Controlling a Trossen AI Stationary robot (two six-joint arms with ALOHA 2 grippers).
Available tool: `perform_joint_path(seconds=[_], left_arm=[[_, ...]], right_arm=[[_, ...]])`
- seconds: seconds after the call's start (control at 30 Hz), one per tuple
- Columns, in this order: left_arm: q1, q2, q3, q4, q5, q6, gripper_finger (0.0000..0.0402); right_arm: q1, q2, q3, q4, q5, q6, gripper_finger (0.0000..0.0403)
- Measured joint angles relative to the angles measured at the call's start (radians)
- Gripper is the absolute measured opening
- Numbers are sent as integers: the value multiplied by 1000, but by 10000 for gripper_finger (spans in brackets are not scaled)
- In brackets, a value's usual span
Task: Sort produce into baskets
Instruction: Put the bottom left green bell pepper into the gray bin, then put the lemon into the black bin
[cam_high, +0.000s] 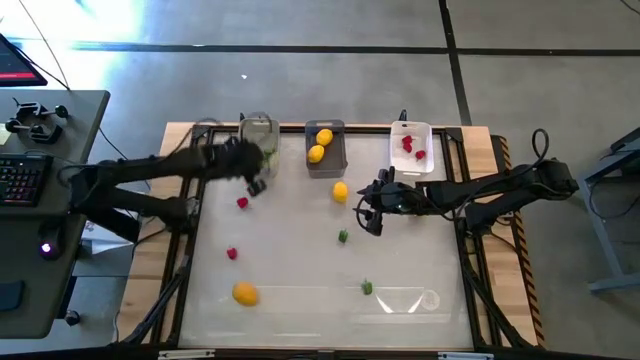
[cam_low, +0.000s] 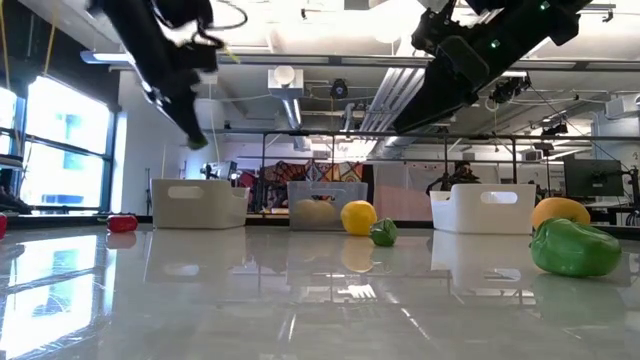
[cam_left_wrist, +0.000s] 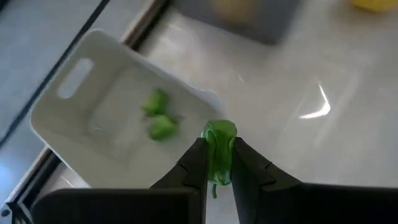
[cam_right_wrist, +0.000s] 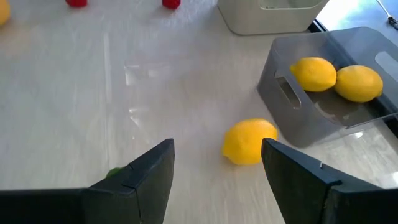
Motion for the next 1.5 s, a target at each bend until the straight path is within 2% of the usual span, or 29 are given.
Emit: perform_joint_path(seconds=[0.13, 0.23, 0.33, 0.53, 0.73, 1.13, 1.3, 1.5], left_arm=[[217, 69, 0, 126, 131, 97, 31], [322, 142, 0, 218, 218, 139, 31], [385, 221, 0, 288, 254, 161, 31], [456, 356, 0, 332, 261, 163, 32], [469, 396, 0, 367, 257, 164, 49], [416, 381, -11, 475, 256, 152, 139], [379, 317, -103, 654, 254, 149, 145], [333, 166, -265, 850, 249, 118, 145]], right_arm=[[0, 0, 0, 6, 0, 7, 233], [0, 0, 0, 12, 0, 8, 233], [0, 0, 0, 12, 0, 5, 233], [0, 0, 0, 12, 0, 5, 233], [0, 0, 0, 12, 0, 7, 233], [0, 0, 0, 1, 0, 20, 233], [0, 3, 0, 2, 1, 59, 233], [0, 65, 0, 72, 20, 153, 233]])
